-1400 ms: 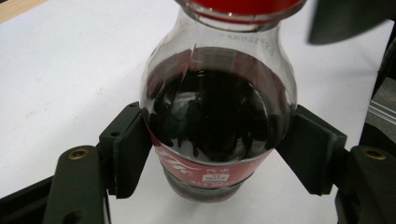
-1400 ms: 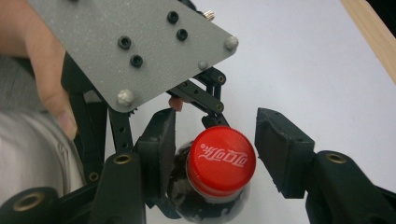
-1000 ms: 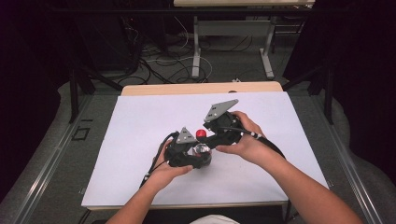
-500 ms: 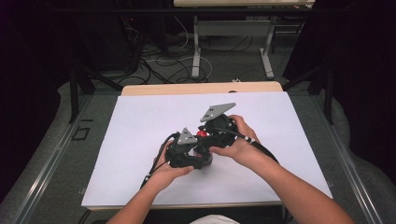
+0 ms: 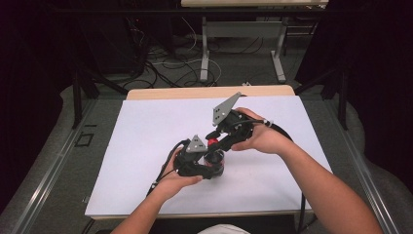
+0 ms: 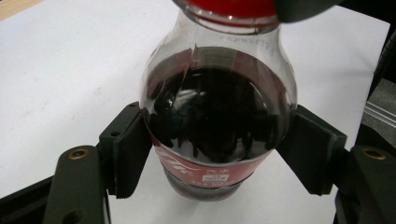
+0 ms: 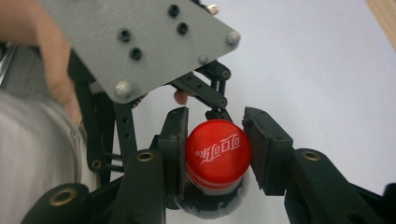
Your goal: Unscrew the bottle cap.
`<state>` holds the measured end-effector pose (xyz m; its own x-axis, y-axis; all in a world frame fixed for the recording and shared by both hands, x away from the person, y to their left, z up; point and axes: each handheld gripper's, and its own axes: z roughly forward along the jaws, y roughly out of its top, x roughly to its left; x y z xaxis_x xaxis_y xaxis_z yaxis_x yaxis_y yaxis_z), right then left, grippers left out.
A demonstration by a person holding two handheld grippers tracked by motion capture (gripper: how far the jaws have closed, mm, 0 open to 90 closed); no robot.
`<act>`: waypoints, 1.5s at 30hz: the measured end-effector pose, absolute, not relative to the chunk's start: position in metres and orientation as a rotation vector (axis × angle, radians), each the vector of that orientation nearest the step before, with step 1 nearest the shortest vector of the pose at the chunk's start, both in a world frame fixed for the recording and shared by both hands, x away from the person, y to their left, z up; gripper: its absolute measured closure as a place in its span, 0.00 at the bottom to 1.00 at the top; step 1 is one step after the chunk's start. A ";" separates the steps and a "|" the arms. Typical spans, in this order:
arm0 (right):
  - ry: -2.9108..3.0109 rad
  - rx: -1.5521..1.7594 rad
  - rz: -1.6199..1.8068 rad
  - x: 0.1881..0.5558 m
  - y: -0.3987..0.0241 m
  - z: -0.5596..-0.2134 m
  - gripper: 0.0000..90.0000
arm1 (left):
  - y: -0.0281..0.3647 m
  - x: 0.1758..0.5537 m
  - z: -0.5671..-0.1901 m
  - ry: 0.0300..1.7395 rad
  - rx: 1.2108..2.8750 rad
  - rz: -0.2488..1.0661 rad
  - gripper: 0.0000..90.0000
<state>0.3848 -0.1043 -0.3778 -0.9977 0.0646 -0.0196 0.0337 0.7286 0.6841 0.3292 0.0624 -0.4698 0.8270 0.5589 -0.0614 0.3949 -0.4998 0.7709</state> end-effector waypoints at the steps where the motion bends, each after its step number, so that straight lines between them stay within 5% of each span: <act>1: 2.886 0.052 1.145 0.386 -0.105 -0.378 0.68 | 0.062 0.329 -0.470 0.695 2.161 0.251 0.34; 4: 2.880 0.000 1.151 0.387 -0.105 -0.378 0.67 | 0.062 0.329 -0.470 0.696 2.161 0.253 0.34; 7: 2.856 0.085 1.139 0.382 -0.104 -0.379 0.51 | 0.064 0.331 -0.469 0.691 2.167 0.258 0.34; 11: 2.788 0.247 1.155 0.374 -0.102 -0.379 0.48 | 0.065 0.333 -0.470 0.718 2.148 0.275 0.34; 24: 2.594 0.606 1.145 0.349 -0.096 -0.381 0.56 | 0.068 0.334 -0.469 0.749 2.140 0.287 0.34; 45: 2.727 0.418 1.117 0.367 -0.091 -0.376 0.69 | 0.066 0.332 -0.468 0.721 2.151 0.281 0.34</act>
